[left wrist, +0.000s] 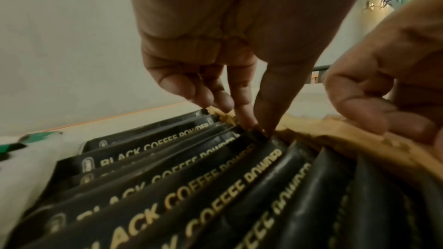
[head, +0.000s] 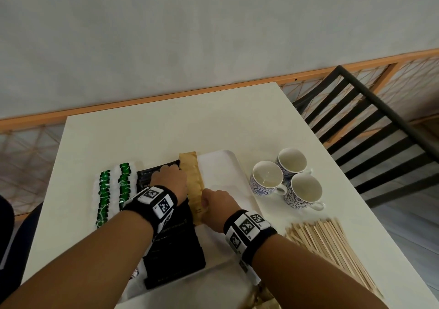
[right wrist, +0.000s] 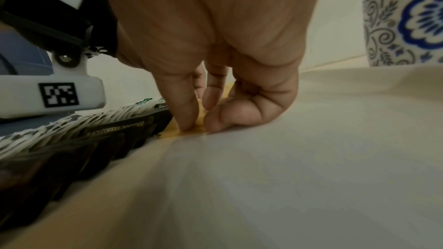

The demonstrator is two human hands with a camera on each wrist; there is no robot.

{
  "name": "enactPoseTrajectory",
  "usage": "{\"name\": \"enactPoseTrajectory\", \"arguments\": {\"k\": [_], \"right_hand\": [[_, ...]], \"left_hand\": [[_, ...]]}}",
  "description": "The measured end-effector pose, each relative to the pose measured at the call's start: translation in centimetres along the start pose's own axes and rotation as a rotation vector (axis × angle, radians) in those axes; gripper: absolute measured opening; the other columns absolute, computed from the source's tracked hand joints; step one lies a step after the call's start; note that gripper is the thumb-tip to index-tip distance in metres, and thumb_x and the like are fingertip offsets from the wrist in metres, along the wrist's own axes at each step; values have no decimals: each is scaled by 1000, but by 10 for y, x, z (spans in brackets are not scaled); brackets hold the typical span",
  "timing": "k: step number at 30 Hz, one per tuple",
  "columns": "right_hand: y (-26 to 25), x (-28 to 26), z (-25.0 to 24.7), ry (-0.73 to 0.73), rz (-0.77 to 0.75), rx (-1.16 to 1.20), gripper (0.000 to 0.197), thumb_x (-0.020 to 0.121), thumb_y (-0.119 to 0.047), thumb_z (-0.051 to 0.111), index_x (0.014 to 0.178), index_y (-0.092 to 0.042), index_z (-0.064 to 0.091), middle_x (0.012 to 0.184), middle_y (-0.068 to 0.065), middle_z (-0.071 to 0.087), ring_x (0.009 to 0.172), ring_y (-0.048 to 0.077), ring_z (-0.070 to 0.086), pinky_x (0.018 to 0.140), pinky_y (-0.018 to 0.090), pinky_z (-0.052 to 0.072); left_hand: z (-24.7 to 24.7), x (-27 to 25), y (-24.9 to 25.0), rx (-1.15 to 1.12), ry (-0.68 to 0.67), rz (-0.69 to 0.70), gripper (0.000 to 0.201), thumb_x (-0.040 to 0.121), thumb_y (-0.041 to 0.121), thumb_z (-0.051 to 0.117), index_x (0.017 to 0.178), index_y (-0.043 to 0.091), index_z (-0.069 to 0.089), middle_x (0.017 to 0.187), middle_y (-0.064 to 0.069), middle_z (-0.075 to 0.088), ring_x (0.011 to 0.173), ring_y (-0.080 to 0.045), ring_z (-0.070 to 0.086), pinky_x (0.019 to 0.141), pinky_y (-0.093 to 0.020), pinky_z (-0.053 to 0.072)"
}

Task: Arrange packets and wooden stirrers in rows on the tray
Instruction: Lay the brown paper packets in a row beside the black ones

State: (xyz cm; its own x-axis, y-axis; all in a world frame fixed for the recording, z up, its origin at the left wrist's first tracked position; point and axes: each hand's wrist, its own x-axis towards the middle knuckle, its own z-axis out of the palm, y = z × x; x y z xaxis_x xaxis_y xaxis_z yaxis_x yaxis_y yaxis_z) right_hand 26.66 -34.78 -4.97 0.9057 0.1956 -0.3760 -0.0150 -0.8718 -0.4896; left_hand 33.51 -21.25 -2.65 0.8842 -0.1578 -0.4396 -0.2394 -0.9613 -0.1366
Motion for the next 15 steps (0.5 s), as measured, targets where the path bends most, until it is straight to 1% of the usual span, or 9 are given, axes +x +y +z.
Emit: {"name": "enactPoseTrajectory", "arguments": {"k": [2,4,8,12,15], "right_hand": [[1,2,1,7,1,0,21,84,-13,59,104,-10,52,103,14,59,84,26,51,74,34,48],[2,3,1,7,-3,-3,21,85,-14,59,104,-10,52,103,15,60,84,26,52,73,34,47],[2,4,1,-3,-12,-5,22,85,-12,58,105,-9,51,102,15,60,90,30,57,73,34,48],[1,5,-1,5,-10,33,22,84,-8,55,106,-8,51,103,16,61,93,32,58,76,35,49],[0,6,-1,9,-2,49,23,85,-7,53,108,-8,51,104,16,61,95,32,58,77,34,49]], "left_hand": [[0,2,1,-8,-6,2,26,90,34,53,112,23,62,120,-3,50,114,-26,46,97,-40,42],[0,3,1,-19,-3,4,25,91,33,51,111,24,63,119,-3,50,113,-26,46,97,-41,42],[0,2,2,-8,25,20,24,93,31,44,109,24,62,117,-3,52,111,-26,48,95,-41,42],[-2,5,-1,19,59,17,23,93,27,42,104,25,62,115,-3,54,108,-26,49,92,-39,43],[-2,7,-2,22,60,8,24,93,27,41,105,24,61,114,-3,54,107,-26,49,91,-38,43]]}}
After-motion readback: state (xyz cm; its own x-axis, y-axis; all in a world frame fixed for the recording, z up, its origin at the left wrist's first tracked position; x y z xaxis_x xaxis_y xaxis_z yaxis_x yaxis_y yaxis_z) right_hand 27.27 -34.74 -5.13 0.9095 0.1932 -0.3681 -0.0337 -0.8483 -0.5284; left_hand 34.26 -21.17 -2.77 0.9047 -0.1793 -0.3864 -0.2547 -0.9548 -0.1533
